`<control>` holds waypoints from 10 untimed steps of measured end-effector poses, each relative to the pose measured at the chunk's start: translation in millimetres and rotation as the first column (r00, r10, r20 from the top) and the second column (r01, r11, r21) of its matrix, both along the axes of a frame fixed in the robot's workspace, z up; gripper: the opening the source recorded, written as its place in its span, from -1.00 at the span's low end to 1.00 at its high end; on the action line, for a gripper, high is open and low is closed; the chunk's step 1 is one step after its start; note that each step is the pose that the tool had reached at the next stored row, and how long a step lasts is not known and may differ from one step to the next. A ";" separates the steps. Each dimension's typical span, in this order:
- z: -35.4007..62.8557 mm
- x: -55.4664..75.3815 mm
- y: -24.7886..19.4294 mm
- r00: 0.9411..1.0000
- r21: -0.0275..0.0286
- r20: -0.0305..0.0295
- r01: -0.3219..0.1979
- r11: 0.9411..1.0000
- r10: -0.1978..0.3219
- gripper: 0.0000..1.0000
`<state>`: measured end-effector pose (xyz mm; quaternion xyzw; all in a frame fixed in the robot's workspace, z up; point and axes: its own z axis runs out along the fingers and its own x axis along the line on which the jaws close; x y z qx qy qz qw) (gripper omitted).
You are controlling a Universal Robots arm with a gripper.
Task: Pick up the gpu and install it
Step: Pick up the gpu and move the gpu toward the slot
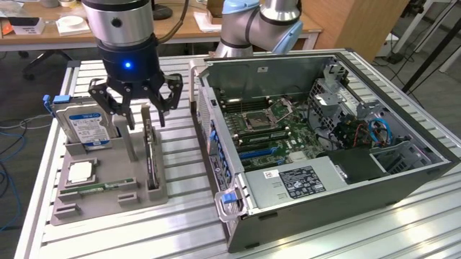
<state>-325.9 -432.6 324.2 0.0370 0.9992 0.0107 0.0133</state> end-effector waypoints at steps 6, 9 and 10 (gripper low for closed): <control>-9.2 -0.1 -0.3 1.000 -0.003 0.000 0.000 1.000 0.000 0.18; -12.6 0.0 -2.4 1.000 -0.004 0.000 0.000 1.000 0.000 0.18; -14.2 0.0 -2.9 1.000 -0.004 0.000 0.000 1.000 0.000 0.18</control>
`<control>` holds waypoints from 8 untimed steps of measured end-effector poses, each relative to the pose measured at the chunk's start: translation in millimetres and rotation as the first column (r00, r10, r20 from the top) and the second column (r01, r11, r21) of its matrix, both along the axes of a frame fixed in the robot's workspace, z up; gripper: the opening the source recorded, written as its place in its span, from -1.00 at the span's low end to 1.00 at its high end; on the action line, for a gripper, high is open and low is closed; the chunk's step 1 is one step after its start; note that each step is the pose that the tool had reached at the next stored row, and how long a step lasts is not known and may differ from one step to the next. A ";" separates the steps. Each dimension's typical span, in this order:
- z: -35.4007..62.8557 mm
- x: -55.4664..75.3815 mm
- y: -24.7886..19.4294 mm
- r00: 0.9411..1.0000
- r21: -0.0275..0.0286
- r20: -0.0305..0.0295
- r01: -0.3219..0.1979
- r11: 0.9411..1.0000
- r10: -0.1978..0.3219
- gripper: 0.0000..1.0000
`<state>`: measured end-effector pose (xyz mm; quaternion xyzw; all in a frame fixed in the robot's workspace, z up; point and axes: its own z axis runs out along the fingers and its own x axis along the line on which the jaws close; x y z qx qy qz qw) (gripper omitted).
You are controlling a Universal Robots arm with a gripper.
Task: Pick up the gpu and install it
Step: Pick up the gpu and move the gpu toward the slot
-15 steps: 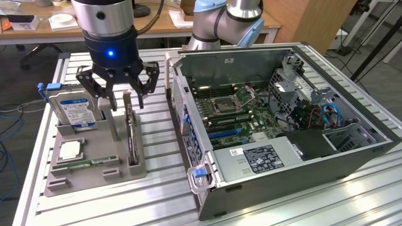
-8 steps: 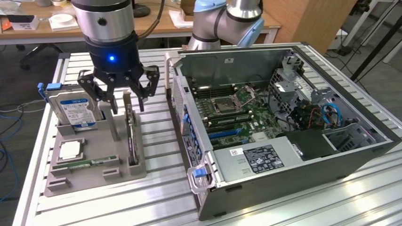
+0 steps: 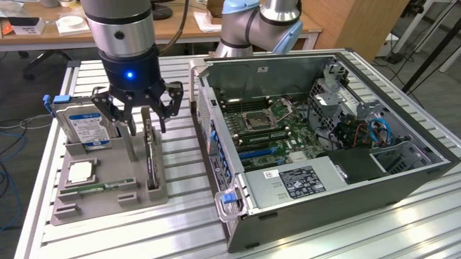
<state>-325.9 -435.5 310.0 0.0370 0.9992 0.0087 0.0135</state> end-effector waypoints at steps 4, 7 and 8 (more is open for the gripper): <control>-6.9 -0.1 -1.2 1.000 -0.002 0.000 0.000 1.000 0.000 0.18; -12.1 -0.1 -1.5 1.000 -0.003 0.000 0.000 1.000 0.000 0.18; -13.7 -0.1 -1.5 1.000 -0.004 0.000 0.000 1.000 0.000 0.18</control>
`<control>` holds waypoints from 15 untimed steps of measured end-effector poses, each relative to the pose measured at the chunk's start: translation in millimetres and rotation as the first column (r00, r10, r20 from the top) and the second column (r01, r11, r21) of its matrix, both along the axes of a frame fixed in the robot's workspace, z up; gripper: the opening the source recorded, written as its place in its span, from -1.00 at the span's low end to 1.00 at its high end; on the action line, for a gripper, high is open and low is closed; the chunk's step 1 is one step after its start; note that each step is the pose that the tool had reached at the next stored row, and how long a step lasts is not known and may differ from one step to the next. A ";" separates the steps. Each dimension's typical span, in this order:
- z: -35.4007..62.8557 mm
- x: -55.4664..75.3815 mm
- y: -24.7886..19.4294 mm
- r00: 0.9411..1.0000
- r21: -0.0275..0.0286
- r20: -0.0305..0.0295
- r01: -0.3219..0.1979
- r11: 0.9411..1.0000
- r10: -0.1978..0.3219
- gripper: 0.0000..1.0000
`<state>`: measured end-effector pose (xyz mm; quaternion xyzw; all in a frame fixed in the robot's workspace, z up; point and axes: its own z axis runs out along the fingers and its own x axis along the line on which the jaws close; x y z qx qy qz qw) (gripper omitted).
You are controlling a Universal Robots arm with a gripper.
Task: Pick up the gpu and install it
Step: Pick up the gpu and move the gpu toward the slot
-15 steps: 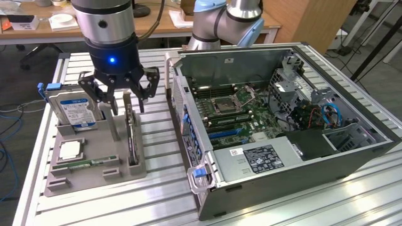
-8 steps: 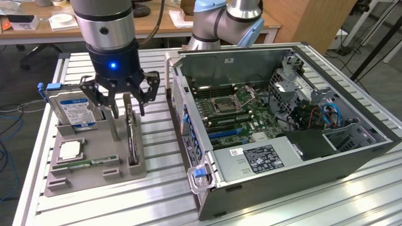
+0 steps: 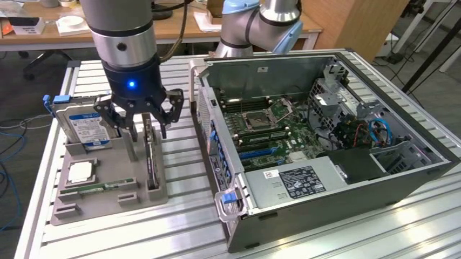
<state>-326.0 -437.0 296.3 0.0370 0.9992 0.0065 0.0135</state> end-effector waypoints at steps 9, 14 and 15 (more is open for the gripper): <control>-4.2 0.0 0.0 1.000 -0.002 0.000 0.000 1.000 0.000 0.18; -7.3 0.0 0.0 1.000 -0.002 0.000 0.000 1.000 0.000 0.18; -8.1 0.0 0.0 1.000 -0.002 0.000 0.000 1.000 0.000 0.18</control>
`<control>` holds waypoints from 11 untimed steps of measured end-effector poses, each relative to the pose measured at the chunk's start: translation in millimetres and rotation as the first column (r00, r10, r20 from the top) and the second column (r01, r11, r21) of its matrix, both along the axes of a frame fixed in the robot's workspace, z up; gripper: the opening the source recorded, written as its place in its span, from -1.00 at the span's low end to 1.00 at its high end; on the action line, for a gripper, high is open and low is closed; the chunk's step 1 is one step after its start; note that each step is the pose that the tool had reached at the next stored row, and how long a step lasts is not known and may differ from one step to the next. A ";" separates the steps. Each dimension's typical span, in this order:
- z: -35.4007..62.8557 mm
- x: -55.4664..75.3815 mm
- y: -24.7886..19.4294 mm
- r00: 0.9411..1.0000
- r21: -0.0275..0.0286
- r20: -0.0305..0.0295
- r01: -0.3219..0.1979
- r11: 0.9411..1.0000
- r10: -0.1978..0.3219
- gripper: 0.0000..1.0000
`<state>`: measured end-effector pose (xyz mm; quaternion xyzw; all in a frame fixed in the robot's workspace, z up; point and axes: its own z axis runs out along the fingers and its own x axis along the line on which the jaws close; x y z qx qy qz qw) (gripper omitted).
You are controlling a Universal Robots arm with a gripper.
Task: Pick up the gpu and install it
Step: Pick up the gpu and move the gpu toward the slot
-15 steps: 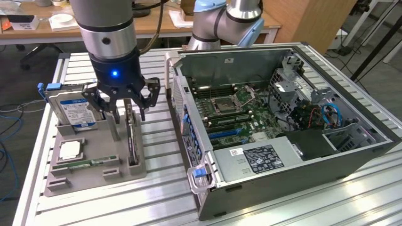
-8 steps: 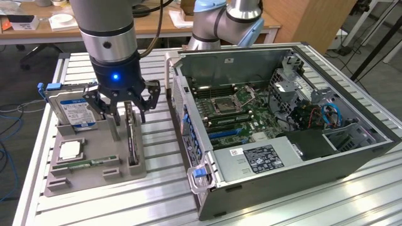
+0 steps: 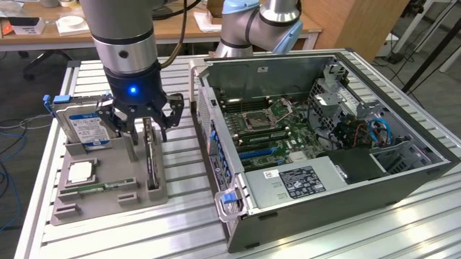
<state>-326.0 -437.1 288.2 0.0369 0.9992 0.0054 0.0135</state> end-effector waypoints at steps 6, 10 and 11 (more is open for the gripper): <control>-6.3 0.0 0.0 1.000 -0.001 0.000 0.000 1.000 0.000 0.18; -12.9 -0.6 0.0 1.000 -0.004 0.000 0.000 1.000 0.000 0.18; -14.7 -1.0 0.0 1.000 -0.005 0.000 0.000 1.000 0.000 0.18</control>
